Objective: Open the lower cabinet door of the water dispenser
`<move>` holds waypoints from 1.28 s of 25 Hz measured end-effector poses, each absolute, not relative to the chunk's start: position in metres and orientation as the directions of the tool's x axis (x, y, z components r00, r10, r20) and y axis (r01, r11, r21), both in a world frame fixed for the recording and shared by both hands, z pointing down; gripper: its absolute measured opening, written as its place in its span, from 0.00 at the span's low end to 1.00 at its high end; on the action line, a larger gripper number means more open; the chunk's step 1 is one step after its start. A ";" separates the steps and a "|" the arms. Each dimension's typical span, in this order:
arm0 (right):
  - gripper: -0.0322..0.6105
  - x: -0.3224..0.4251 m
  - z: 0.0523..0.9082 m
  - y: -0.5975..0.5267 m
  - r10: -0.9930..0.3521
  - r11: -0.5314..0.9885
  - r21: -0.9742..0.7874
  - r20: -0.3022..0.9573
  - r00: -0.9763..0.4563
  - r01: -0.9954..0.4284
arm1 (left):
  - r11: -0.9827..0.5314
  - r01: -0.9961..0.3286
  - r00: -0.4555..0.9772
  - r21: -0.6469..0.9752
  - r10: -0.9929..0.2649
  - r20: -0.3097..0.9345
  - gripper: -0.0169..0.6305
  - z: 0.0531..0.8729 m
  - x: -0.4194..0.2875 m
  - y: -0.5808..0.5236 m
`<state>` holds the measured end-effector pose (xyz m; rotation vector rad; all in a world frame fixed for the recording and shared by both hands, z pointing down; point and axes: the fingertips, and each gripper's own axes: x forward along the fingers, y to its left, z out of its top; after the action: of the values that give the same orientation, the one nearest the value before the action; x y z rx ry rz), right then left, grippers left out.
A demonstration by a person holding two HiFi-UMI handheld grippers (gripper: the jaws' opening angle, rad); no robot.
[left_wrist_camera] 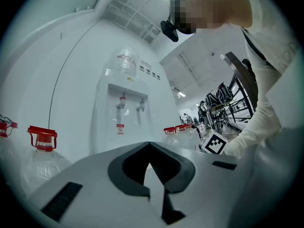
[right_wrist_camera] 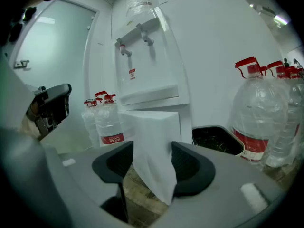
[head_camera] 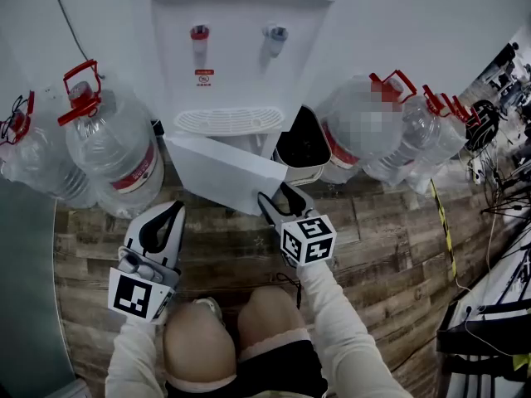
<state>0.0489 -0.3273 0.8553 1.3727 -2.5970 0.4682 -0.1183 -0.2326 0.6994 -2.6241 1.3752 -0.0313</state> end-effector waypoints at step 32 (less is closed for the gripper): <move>0.06 0.062 0.794 -0.275 -0.839 0.524 -0.079 0.121 -0.530 -0.848 | -0.551 -0.816 0.568 -0.173 -0.821 -0.060 0.03 0.690 -0.101 -0.213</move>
<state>0.0621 -0.2750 0.7942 1.4875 -2.6832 0.1971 -0.1011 -0.2131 0.6900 -2.6168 1.3810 -0.0414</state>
